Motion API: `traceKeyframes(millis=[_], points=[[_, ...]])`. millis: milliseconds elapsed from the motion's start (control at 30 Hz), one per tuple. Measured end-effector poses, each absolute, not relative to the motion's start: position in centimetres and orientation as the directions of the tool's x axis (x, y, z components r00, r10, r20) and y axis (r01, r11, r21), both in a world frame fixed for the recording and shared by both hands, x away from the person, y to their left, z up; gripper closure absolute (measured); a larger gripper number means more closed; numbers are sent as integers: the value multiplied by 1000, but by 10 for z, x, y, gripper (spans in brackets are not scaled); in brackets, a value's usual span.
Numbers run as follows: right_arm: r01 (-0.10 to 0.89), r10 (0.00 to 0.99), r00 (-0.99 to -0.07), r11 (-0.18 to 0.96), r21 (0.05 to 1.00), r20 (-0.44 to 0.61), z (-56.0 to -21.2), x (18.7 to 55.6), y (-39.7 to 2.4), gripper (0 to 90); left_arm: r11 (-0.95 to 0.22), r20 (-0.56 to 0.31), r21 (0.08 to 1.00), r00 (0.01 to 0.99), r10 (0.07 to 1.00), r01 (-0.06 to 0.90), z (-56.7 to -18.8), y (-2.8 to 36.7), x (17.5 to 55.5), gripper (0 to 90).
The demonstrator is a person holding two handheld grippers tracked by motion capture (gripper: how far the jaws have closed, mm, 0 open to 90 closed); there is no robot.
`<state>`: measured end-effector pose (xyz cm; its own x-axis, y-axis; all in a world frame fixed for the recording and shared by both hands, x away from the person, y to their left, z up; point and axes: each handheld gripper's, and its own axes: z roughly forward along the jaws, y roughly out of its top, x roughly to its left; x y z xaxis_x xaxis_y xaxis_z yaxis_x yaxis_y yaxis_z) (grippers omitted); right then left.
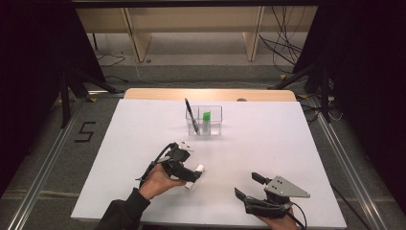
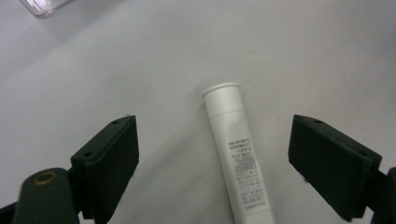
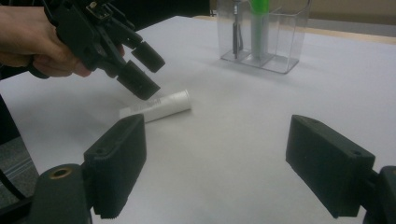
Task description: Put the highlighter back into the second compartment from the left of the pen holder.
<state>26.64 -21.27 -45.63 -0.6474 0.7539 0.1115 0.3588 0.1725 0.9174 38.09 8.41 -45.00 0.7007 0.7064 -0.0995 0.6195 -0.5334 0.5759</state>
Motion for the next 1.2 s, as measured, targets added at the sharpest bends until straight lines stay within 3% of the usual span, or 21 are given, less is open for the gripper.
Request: traceKeyframes(millis=[600, 1200], points=[[367, 754, -647, 175, 914, 116, -459, 268, -213, 210, -553, -103, 550, 708, 698, 625, -459, 90, 368, 195], [365, 756, -646, 183, 913, 107, -460, 266, -211, 211, -590, -88, 530, 732, 676, 609, -470, 83, 354, 447]])
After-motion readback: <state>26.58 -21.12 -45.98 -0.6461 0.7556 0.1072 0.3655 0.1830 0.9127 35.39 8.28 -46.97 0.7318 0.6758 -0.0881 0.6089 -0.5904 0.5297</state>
